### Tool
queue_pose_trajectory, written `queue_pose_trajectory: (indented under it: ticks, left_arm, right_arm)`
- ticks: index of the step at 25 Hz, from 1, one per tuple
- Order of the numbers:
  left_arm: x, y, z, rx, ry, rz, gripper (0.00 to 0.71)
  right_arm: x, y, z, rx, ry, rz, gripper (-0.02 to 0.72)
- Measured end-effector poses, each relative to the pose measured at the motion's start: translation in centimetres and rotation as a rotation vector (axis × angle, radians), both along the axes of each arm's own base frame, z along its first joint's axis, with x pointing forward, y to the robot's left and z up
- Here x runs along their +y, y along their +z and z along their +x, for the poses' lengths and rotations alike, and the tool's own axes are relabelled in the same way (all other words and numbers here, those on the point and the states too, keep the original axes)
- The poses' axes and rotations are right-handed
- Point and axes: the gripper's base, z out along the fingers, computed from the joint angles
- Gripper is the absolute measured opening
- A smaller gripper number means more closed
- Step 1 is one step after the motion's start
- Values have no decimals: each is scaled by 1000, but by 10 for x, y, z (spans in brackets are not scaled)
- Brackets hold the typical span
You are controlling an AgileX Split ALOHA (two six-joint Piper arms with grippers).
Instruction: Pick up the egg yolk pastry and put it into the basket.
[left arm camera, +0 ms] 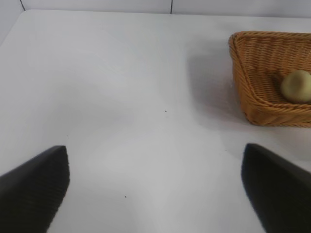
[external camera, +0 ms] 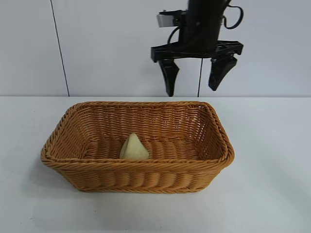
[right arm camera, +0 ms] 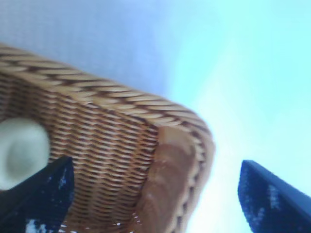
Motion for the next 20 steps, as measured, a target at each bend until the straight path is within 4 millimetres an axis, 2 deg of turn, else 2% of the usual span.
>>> queue_pose_trajectory:
  ticks: [7,11,14,16,20]
  left_arm:
    - [0,0,0,0,0,0,692]
    - [0,0,0,0,0,0,692]
    - [0,0,0,0,0,0,692]
    - [0,0,0,0,0,0,692]
    - [0,0,0,0,0,0,692]
  right_arm:
    - [-100,0,24,-2,-213,-9,656]
    - [-142,0,27,-1,-306,-9,656]
    - [-156,0,28,3,-333,5,656]
    - [-157,1,26,4,-327,12,651]
    - [-156,7,8,32,-322,20,644]
